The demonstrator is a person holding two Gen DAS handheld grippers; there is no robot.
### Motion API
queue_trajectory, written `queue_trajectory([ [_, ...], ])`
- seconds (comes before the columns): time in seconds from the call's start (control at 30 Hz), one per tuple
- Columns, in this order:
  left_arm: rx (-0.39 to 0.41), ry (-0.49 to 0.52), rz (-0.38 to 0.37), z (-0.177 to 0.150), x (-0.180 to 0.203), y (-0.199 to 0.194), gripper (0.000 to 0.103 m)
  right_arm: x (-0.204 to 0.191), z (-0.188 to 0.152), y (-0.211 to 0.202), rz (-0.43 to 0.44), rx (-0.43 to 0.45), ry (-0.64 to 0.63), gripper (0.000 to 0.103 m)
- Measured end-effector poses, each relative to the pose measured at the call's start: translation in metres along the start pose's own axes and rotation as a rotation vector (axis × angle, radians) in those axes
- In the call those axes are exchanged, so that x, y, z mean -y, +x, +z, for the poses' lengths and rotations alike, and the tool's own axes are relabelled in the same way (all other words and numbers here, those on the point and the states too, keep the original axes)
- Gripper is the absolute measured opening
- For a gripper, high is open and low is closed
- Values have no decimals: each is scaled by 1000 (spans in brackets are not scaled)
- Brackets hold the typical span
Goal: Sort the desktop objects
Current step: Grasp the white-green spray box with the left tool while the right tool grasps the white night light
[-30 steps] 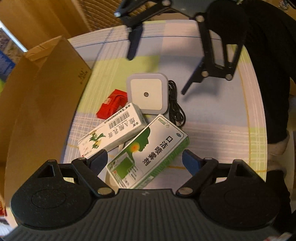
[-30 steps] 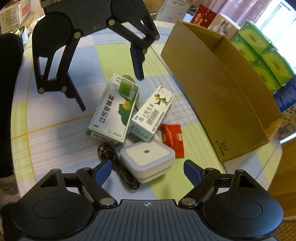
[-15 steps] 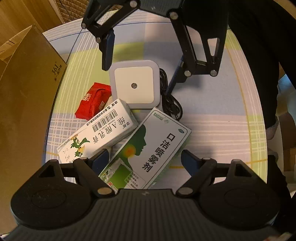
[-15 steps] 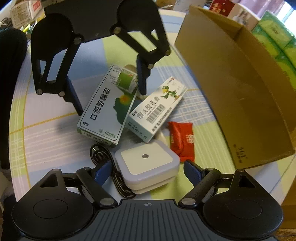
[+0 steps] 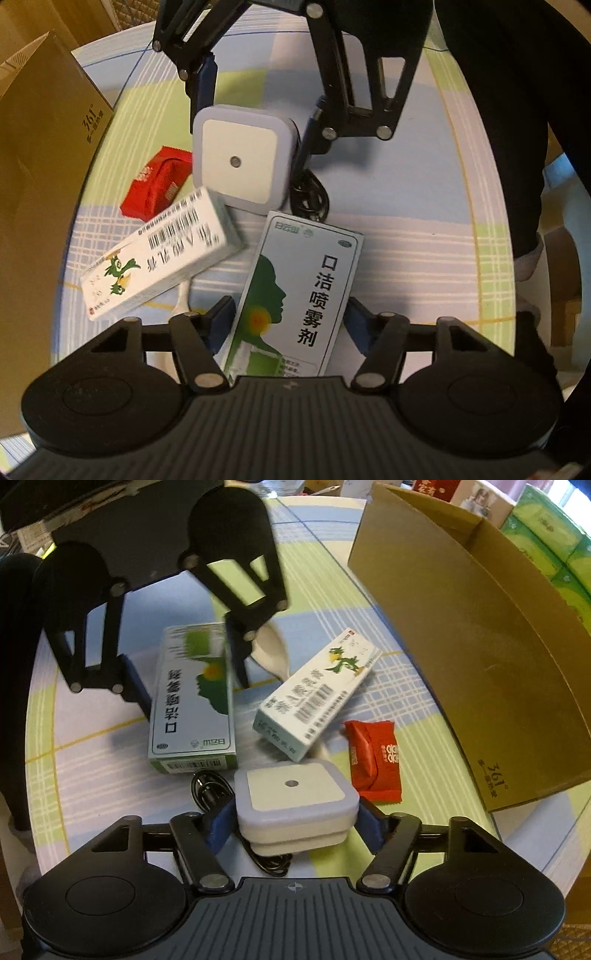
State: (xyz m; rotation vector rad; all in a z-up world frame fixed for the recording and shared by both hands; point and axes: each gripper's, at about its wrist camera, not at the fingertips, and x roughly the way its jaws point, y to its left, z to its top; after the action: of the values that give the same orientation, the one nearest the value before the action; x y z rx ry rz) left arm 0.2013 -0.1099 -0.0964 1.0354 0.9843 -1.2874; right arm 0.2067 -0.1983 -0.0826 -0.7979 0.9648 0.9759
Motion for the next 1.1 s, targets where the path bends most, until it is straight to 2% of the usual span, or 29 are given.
queue_trajectory([
  [0.17,14,-104,17,-6,10,-3,54,-10,-4,-10,-25,25,38,65],
  [0.37,43,-276,63,-18,24,-9,51,-22,-17,-30,-119,66,200,65],
  [0.6,88,-543,129,-25,41,-23,51,-35,-41,-54,-223,114,558,65],
  [0.7,94,-613,196,-24,50,-26,51,-46,-56,-60,-249,116,754,65],
  [0.8,118,-721,220,-26,54,-27,51,-59,-72,-65,-267,115,895,65],
  [0.87,130,-758,234,-26,60,-26,51,-71,-80,-66,-279,116,933,65],
  [0.97,154,-809,233,-28,68,-26,50,-83,-89,-61,-248,118,983,64],
  [1.1,161,-823,261,-29,74,-23,51,-93,-95,-55,-231,129,1014,65],
])
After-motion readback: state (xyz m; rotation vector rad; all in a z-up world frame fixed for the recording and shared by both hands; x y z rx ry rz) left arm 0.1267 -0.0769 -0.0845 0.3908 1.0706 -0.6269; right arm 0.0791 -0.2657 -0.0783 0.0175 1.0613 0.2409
